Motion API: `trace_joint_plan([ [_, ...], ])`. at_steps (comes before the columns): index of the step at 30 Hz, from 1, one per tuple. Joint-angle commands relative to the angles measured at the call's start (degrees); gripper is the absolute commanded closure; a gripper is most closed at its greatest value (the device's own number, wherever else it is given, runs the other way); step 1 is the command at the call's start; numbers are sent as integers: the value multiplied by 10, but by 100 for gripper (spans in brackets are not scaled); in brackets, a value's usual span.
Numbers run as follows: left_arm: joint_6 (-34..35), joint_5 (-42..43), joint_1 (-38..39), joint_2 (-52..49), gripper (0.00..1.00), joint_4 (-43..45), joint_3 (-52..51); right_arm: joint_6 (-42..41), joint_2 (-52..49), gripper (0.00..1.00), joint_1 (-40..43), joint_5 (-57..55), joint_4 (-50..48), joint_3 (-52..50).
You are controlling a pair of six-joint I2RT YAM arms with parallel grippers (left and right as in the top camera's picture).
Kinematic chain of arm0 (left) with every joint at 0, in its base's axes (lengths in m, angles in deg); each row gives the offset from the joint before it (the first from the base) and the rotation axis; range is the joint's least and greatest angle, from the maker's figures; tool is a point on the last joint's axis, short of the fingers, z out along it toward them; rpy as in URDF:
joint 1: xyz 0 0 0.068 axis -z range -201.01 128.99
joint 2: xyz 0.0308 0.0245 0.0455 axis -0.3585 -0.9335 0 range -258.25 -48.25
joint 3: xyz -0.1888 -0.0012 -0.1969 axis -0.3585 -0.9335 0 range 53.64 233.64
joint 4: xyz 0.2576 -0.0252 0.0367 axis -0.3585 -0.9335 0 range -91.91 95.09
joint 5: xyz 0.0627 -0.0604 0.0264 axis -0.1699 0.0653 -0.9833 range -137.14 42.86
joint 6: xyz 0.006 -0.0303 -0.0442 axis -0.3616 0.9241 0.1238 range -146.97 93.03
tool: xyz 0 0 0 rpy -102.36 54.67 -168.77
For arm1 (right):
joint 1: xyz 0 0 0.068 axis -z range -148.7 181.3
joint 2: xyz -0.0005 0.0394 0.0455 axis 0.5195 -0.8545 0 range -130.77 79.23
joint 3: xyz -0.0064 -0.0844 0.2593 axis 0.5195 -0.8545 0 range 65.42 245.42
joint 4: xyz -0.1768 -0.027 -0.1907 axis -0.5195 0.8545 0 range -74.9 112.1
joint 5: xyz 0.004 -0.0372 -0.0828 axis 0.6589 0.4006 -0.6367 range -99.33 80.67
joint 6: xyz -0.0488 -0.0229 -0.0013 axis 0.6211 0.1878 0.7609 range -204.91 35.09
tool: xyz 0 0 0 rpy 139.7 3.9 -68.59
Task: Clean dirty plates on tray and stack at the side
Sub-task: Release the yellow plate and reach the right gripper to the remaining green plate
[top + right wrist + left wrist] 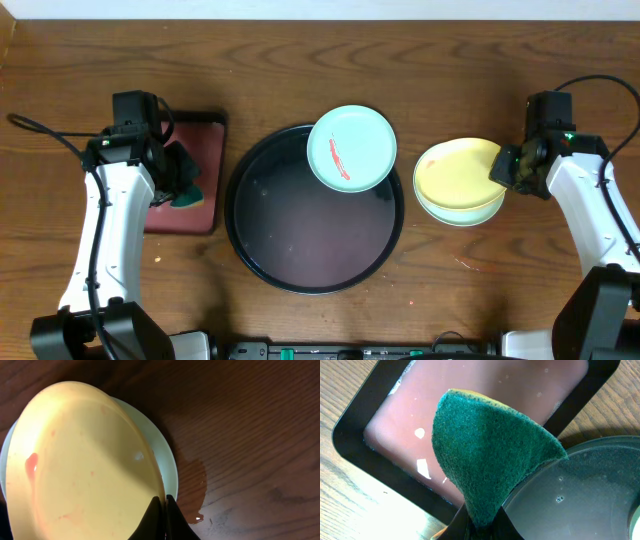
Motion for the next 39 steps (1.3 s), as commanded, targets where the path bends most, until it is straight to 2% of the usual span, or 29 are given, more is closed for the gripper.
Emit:
trace_joint_plan([
  [1, -12, -7, -3, -5, 93, 1, 9, -7, -2, 92, 2, 2, 0, -5],
  [5, -12, -7, -3, -5, 93, 1, 9, -7, -3, 73, 2, 2, 0, -7],
  [10, -12, -7, -3, -5, 93, 1, 9, 13, -2, 67, 2, 22, 0, -7],
  [13, -12, -7, -3, -5, 93, 1, 9, 50, -2, 63, 0, 76, -3, 2],
  [16, -12, -7, -3, -5, 93, 1, 9, 92, -2, 59, -12, 123, -1, 28],
  [20, -12, -7, -2, -5, 93, 1, 9, 103, -3, 56, -40, 138, 5, 77],
  [25, -12, -7, -3, -5, 92, 1, 9, 132, -9, 39, -90, 168, -22, 130],
  [30, -12, -7, -3, -5, 92, 1, 9, 150, -46, 37, -129, 177, -67, 159],
  [33, -12, -7, -3, -5, 92, 1, 9, 158, -87, 30, -145, 190, -92, 172],
  [39, -12, -7, -2, -5, 92, 1, 9, 160, -170, 35, -175, 196, -147, 189],
])
